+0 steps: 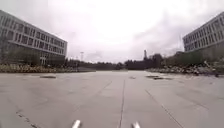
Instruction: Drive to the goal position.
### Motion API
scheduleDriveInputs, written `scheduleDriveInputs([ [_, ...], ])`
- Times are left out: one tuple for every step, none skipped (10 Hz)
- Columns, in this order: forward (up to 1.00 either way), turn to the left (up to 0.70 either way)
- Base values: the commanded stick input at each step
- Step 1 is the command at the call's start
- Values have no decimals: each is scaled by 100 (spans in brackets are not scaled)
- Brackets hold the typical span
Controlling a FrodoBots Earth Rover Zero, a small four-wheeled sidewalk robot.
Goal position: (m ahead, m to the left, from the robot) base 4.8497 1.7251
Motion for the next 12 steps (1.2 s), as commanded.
scheduleDriveInputs([
  [70,0],
  [70,0],
  [70,0],
  [70,0],
  [70,0],
  [70,0],
  [70,0],
  [70,0],
  [70,0],
  [70,0],
  [70,0],
  [70,-2],
])
